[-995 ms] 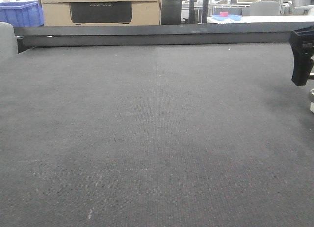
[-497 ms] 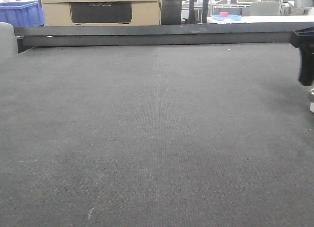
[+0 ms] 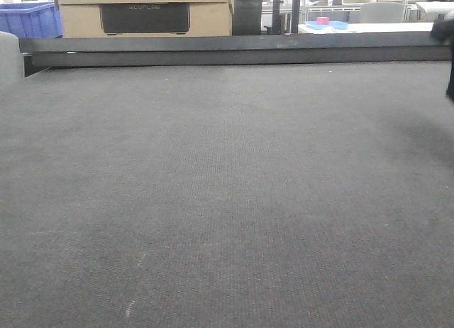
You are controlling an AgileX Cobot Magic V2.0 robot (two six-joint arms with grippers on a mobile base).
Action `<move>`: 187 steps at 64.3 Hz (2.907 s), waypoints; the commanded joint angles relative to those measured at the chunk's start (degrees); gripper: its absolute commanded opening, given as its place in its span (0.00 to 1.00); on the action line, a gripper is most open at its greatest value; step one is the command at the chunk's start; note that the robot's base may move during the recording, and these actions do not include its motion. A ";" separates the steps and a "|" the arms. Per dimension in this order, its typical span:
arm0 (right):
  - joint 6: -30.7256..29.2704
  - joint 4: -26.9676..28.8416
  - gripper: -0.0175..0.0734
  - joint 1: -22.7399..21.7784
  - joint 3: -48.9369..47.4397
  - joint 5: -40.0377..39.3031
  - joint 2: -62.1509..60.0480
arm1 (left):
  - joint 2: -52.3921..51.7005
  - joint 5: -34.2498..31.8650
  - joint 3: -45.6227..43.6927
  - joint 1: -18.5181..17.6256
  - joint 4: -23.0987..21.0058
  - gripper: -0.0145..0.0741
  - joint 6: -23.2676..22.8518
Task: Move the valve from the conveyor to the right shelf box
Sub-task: 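Lower both grippers and close each around a silver valve body, then lift the held valves off the belt with both grippers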
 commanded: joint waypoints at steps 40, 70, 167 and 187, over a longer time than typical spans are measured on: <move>-0.57 2.89 0.01 -0.25 5.67 -3.65 -13.18 | 21.61 -2.55 -3.44 0.40 3.42 0.82 3.05; -0.57 2.89 0.01 -0.25 5.67 -4.88 -13.18 | 25.10 -5.84 -3.44 0.48 3.42 0.77 2.94; -0.57 4.45 0.01 -0.25 0.57 -14.09 -36.27 | -19.56 -15.61 -3.04 -8.10 -1.44 0.04 0.88; -0.57 4.45 0.01 -0.25 -0.15 -11.39 -39.51 | -29.55 -24.30 8.73 -8.10 0.23 0.04 0.88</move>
